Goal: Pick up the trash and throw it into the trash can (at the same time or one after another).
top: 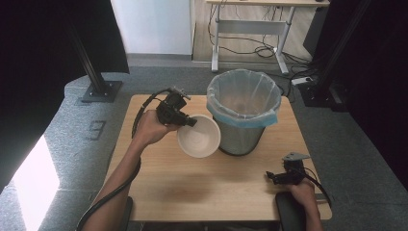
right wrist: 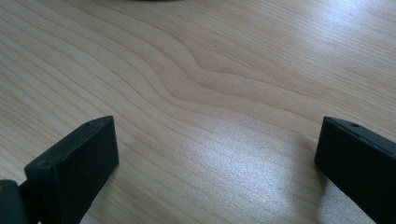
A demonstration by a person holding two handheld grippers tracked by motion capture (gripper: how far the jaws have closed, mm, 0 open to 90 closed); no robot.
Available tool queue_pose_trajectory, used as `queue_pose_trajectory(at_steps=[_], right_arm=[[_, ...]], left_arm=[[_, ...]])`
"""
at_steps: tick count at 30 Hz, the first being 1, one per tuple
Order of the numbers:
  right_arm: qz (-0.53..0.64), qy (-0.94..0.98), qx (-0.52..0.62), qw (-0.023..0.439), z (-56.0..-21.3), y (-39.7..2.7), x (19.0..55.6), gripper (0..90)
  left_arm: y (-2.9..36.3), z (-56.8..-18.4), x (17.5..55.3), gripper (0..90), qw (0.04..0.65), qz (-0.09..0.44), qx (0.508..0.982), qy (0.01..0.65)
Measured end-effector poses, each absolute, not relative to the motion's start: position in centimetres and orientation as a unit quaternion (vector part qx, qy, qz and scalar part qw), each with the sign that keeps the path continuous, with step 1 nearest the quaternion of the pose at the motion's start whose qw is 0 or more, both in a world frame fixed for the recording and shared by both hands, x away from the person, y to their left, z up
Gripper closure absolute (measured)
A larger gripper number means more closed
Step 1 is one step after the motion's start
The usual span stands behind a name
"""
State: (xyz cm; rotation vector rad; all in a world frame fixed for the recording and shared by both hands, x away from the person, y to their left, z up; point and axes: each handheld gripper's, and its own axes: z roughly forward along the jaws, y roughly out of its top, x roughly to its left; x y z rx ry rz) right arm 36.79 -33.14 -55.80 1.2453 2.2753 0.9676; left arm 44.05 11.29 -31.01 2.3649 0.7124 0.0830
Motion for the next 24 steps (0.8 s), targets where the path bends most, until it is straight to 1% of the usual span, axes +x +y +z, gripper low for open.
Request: queue_pose_trajectory(at_steps=[24], right_arm=[[0.343,0.808,0.442,0.186,-55.8,-33.1,36.8,0.0]], left_arm=[[11.7,-24.5,45.7,83.1,0.346,0.026,0.896,0.277]])
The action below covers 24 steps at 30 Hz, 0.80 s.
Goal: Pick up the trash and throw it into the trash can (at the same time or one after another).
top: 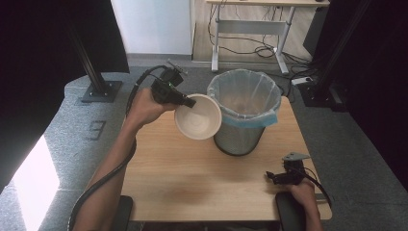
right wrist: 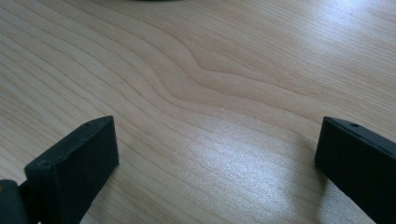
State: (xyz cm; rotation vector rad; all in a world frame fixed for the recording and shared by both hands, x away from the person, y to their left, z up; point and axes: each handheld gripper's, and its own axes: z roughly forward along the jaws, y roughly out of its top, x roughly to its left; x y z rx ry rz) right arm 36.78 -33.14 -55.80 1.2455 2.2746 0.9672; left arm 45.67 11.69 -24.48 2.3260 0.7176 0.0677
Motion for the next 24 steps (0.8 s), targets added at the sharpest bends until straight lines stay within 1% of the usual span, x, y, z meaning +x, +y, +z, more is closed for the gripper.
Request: queue_pose_trajectory(at_steps=[13,24], right_arm=[[0.343,0.808,0.442,0.186,-55.8,-33.1,36.8,0.0],[0.344,0.807,0.442,0.186,-55.8,-33.1,36.8,0.0]], left_arm=[[9.7,-21.3,47.4,83.1,0.348,0.032,0.895,0.278],[6.6,-20.3,49.5,83.1,0.339,0.041,0.897,0.282]])
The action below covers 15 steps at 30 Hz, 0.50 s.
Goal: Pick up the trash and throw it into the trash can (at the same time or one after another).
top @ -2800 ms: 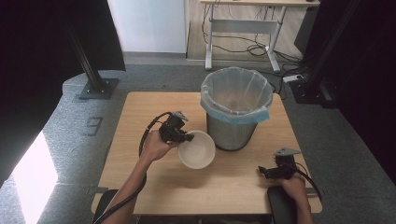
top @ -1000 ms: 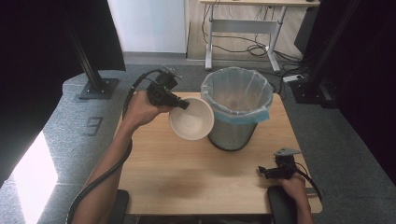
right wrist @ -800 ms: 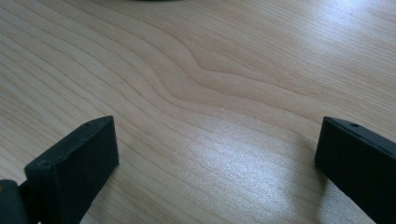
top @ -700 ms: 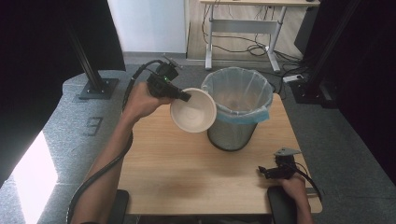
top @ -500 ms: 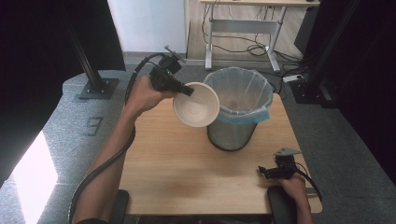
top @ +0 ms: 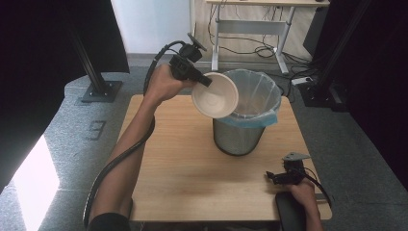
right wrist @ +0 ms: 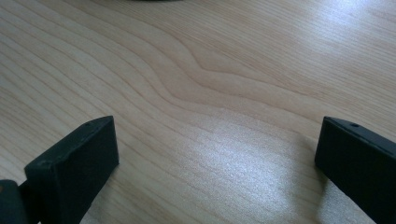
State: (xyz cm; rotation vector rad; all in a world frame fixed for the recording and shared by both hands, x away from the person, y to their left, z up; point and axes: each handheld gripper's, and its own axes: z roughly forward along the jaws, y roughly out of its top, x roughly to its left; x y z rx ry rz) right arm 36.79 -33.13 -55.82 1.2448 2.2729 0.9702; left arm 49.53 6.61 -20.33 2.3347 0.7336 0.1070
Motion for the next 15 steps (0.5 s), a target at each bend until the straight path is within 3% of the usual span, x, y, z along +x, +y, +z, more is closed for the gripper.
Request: queue_pose_trajectory(at_steps=[15], right_arm=[[0.345,0.808,0.44,0.186,-55.8,-33.1,36.8,0.0]], left_arm=[[2.1,-20.5,52.8,83.1,0.338,0.057,0.893,0.293]])
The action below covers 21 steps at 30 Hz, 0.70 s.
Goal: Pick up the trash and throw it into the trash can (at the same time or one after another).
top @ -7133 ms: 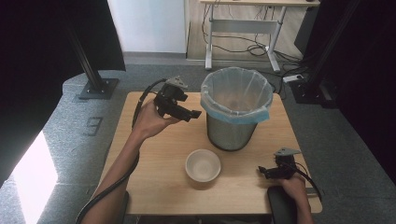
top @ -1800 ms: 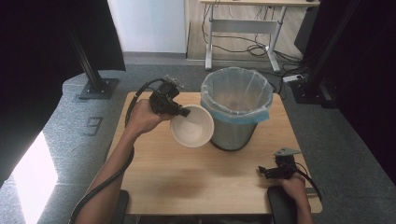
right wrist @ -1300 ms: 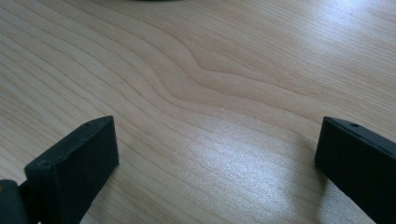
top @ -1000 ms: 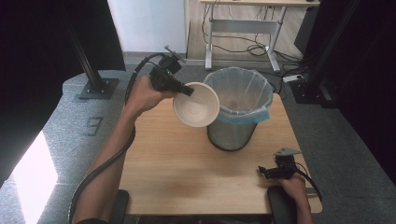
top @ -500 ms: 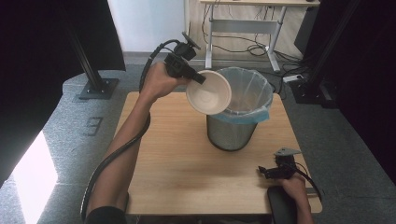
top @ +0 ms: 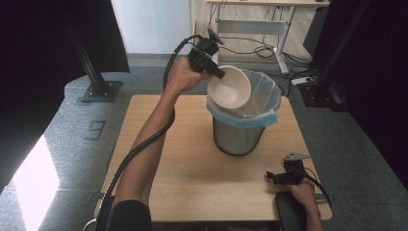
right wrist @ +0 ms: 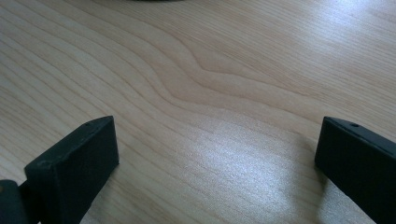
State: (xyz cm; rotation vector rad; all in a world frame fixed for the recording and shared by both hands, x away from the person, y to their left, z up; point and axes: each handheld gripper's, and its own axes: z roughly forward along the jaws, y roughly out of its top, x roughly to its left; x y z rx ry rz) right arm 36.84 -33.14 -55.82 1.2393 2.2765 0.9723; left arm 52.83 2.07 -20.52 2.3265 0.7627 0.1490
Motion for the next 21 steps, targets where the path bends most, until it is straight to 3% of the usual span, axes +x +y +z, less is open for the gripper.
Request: queue_pose_trajectory(at_steps=[21], right_arm=[[0.346,0.81,0.437,0.184,-55.8,-33.1,36.9,0.0]], left_arm=[[-2.7,-24.6,55.6,83.1,0.319,0.079,0.893,0.309]])
